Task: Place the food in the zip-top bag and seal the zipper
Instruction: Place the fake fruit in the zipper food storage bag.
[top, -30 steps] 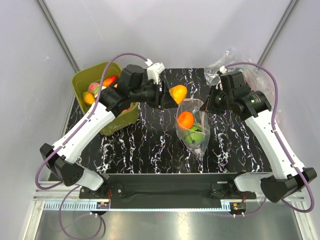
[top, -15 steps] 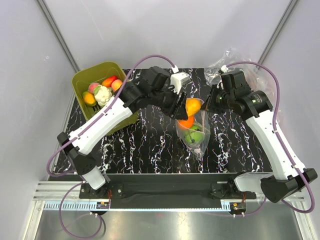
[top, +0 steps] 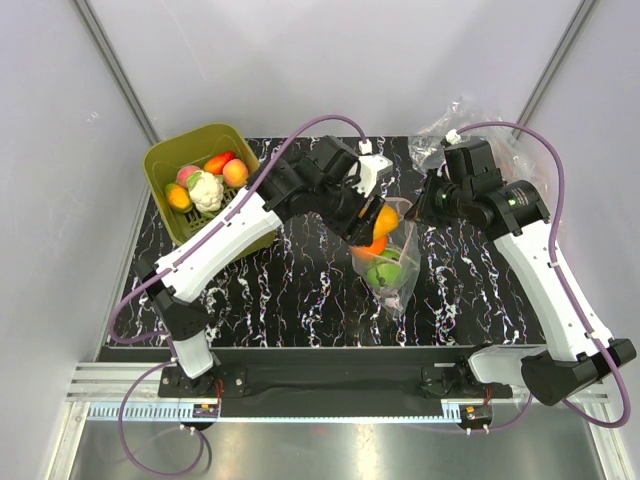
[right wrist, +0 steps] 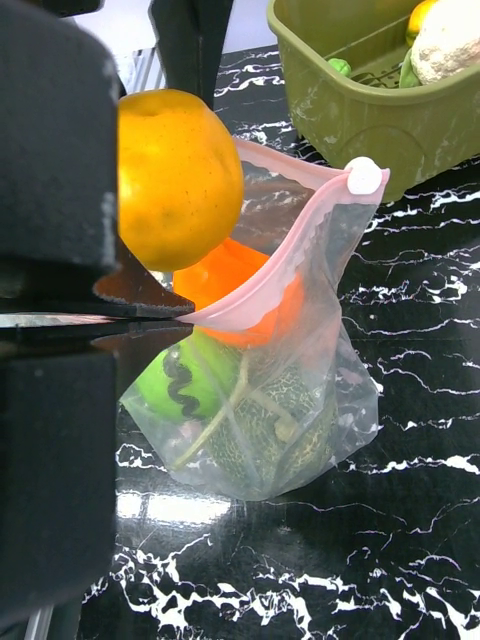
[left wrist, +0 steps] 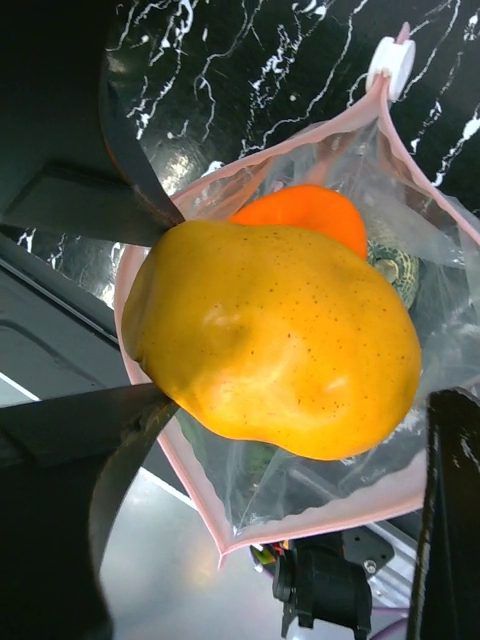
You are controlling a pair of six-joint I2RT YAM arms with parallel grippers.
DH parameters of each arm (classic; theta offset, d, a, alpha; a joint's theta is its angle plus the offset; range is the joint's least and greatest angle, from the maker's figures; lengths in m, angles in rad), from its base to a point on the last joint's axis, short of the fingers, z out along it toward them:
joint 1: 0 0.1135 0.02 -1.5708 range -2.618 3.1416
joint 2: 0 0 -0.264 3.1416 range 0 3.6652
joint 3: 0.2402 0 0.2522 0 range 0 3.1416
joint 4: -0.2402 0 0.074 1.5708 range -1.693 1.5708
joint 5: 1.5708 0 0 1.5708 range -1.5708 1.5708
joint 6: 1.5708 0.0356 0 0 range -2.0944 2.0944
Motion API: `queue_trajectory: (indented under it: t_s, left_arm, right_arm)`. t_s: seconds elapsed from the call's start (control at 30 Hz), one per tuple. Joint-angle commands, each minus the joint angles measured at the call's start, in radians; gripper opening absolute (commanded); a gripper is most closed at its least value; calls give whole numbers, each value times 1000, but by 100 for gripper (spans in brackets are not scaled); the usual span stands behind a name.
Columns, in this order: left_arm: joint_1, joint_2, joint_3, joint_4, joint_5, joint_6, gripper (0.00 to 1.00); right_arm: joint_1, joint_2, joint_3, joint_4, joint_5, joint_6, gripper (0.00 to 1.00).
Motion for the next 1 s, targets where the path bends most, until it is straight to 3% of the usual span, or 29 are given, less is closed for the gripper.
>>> queue_trajectory:
  t_s: [0.0,0.1,0.2,0.43,0.6,0.87,0.97]
  left_arm:
    - [-17,1,50,-11,-58,18,69]
    - [-23,-5,51,9,-66,12,82]
    - [-23,-16,62,37,-46,3,87]
    - [-20,-28,45,66,-39,-55,86]
    - [75,-82,-5,126,-59,-178,88]
    - [132,-65,13,43,-164,-264,88]
    - [134,-66,-18,60,-118,-273,84]
  right_arm:
    - [-6,-21,34,12,47,-8,0]
    - [-5,-22,28,15,49,-7,0]
    - [-6,-24,20,18,55,-10,0]
    - [-6,-28,12,22,54,-12,0]
    - [-5,-31,5,24,51,-12,0]
    - [-5,-30,3,25,32,-18,0]
    - [-6,-25,8,24,26,-19,0]
